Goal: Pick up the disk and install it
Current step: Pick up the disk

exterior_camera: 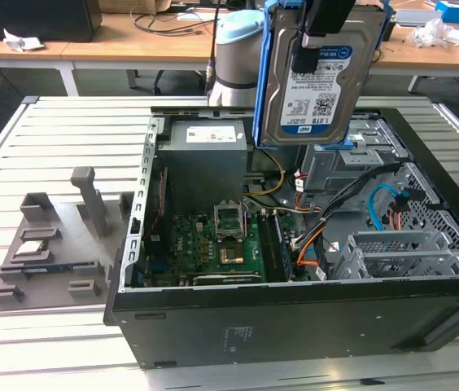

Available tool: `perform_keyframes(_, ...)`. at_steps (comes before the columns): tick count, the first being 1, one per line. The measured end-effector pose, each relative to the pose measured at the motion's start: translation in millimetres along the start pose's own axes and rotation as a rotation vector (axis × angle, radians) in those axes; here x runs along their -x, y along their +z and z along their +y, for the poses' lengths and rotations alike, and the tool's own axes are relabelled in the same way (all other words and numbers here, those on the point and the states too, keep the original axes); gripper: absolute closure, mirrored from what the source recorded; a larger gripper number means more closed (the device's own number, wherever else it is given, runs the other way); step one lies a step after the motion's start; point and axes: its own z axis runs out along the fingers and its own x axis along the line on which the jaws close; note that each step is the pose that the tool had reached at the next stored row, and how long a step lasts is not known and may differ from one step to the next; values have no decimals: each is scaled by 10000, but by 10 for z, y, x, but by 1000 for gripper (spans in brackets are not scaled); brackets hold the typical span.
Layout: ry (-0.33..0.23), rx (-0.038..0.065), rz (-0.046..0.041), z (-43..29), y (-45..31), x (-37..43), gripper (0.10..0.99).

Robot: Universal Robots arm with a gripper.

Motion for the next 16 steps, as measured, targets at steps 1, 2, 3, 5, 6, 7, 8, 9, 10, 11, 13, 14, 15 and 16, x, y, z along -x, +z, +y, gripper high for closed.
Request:
perform_keyframes(1, 0, 0, 0, 0, 2, -20, 725)
perform_keyframes(2, 0, 0, 0, 0, 3, -34, 725)
perform_keyframes(3, 0, 0, 0, 1, 4, -44, 725)
perform_keyframes(5, 0, 0, 0, 1, 8, -76, 725)
perform_keyframes(6, 0, 0, 0, 1, 8, -85, 725)
perform_keyframes(7, 1, 0, 0, 1, 10, -101, 725)
perform_keyframes(8, 0, 0, 0, 1, 11, -111, 725)
perform_keyframes(9, 0, 0, 0, 2, 13, -129, 725)
perform_keyframes(10, 0, 0, 0, 2, 15, -144, 725)
perform_keyframes(11, 0, 0, 0, 2, 16, -158, 725)
perform_keyframes(13, 0, -1, 0, 2, 19, -181, 725)
perform_keyframes(14, 0, 0, 0, 2, 20, -188, 725)
perform_keyframes(15, 0, 0, 0, 2, 21, -199, 725)
perform_keyframes(16, 0, 0, 0, 3, 22, -208, 725)
